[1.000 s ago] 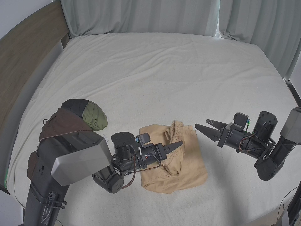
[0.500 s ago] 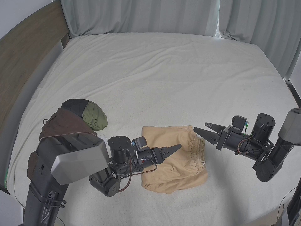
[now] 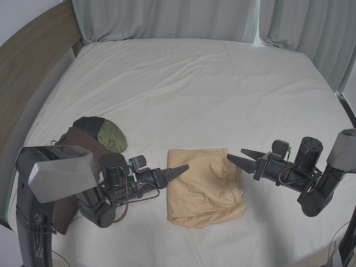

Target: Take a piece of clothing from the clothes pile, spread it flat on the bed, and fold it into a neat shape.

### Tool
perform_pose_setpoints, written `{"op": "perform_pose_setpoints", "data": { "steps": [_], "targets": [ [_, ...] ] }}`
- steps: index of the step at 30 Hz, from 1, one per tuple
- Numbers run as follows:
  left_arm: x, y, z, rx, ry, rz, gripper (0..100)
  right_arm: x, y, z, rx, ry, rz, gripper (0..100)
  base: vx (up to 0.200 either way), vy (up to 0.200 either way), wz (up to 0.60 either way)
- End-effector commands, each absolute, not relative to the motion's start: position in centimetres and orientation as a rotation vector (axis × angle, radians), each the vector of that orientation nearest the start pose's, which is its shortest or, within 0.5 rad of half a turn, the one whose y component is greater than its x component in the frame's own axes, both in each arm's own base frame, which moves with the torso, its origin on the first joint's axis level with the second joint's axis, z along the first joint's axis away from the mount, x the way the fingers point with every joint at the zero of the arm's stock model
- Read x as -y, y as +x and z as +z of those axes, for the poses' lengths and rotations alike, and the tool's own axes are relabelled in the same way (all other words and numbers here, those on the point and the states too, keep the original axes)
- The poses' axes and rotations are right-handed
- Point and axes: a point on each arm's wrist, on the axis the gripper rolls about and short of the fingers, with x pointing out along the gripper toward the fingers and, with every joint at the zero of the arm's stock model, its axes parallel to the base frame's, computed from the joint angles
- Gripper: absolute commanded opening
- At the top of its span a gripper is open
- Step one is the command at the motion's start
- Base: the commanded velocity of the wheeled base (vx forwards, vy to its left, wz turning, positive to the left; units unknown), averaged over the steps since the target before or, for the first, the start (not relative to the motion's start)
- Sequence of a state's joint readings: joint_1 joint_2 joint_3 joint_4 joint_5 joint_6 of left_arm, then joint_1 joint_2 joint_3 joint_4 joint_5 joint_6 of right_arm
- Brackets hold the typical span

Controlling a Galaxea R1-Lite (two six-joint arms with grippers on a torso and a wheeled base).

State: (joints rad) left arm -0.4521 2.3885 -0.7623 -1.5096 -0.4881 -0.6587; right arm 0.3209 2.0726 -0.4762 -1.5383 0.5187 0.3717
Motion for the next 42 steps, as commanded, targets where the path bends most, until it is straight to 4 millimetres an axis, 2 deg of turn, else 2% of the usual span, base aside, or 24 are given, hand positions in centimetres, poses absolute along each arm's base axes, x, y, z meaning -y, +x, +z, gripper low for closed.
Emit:
{"op": "perform_pose_setpoints", "data": {
  "steps": [1,7,16,25,31,32,42],
  "targets": [
    [14.4,33.2,4.3,-0.386,-0.607,-0.839,100,-11.1,29.4,7.9,-0.222,0.356,0.82,100,0.0,0.0,0.0],
    [10.4,32.2,4.9,-0.387,-0.543,-0.844,100,-11.2,29.3,7.7,-0.232,0.356,0.823,100,0.0,0.0,0.0],
    [6.0,31.4,4.9,-0.342,-0.44,-0.822,100,-11.2,29.2,7.4,-0.248,0.358,0.819,100,0.0,0.0,0.0],
    [4.4,31.3,4.7,-0.308,-0.371,-0.824,100,-11.2,29.0,7.3,-0.254,0.359,0.818,100,0.0,0.0,0.0],
    [4.3,30.7,4.3,-0.295,-0.302,-0.829,100,-10.9,28.9,6.3,-0.296,0.362,0.797,100,0.0,0.0,0.0],
    [4.3,30.5,4.1,-0.293,-0.27,-0.832,100,-10.8,29.0,5.4,-0.326,0.366,0.788,100,0.0,0.0,0.0],
    [4.2,29.4,3.3,-0.291,-0.168,-0.854,100,-9.2,29.5,1.7,-0.45,0.388,0.706,100,0.0,0.0,0.0]
  ]
}}
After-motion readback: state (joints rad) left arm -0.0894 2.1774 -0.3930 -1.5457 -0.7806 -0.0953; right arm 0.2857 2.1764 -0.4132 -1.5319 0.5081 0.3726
